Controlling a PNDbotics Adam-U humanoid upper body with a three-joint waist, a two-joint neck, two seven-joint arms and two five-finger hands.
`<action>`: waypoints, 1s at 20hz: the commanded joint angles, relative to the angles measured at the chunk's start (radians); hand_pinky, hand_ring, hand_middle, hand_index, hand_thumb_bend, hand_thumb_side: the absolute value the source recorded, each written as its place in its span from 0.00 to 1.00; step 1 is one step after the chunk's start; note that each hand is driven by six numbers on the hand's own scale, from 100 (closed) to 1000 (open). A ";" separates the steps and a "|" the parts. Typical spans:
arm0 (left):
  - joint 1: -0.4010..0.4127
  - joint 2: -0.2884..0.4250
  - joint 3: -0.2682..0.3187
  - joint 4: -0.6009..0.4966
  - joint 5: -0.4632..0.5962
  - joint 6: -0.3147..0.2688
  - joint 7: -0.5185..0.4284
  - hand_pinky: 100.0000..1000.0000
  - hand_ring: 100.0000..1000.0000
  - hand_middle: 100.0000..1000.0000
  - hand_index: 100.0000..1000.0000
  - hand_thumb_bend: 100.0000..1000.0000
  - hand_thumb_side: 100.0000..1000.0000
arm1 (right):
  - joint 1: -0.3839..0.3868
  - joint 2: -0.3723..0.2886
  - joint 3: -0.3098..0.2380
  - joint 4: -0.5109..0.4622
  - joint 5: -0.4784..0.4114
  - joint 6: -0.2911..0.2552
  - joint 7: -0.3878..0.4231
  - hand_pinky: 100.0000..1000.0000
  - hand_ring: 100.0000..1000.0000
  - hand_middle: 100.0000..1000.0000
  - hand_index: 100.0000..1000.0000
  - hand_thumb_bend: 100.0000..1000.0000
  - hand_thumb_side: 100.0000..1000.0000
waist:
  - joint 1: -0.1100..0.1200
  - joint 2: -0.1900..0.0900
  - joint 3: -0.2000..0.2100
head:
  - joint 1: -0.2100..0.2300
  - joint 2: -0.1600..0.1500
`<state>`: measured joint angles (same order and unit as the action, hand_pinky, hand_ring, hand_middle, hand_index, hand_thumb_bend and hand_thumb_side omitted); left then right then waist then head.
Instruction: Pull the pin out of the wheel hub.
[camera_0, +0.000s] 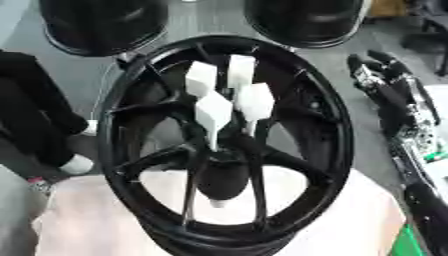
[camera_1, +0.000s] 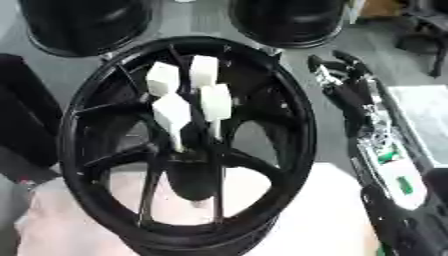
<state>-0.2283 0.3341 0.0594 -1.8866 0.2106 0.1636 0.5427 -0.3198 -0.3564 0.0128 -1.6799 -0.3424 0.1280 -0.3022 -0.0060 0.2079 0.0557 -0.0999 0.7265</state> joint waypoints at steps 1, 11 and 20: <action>-0.007 0.018 0.007 -0.014 0.000 -0.002 0.001 0.65 0.65 0.65 0.75 0.24 0.71 | -0.010 -0.025 -0.003 -0.009 0.004 -0.004 0.007 0.81 0.71 0.66 0.83 0.40 0.25 | 0.003 -0.016 0.000 | 0.001 -0.006; -0.008 0.020 0.006 -0.014 -0.001 0.001 0.000 0.65 0.65 0.65 0.75 0.24 0.71 | -0.020 -0.044 0.004 -0.015 -0.001 -0.002 0.014 0.81 0.71 0.66 0.83 0.40 0.24 | 0.006 -0.017 -0.002 | 0.008 -0.013; -0.002 0.028 0.005 -0.012 -0.003 0.003 -0.001 0.64 0.66 0.65 0.75 0.24 0.71 | -0.103 -0.251 0.073 -0.118 -0.012 0.027 0.090 0.81 0.72 0.67 0.83 0.39 0.23 | -0.001 -0.024 -0.003 | 0.014 -0.014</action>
<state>-0.2270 0.3347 0.0591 -1.8864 0.2096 0.1644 0.5422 -0.4068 -0.5468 0.0818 -1.7599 -0.3487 0.1523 -0.2248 -0.0077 0.2057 0.0545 -0.0886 0.7259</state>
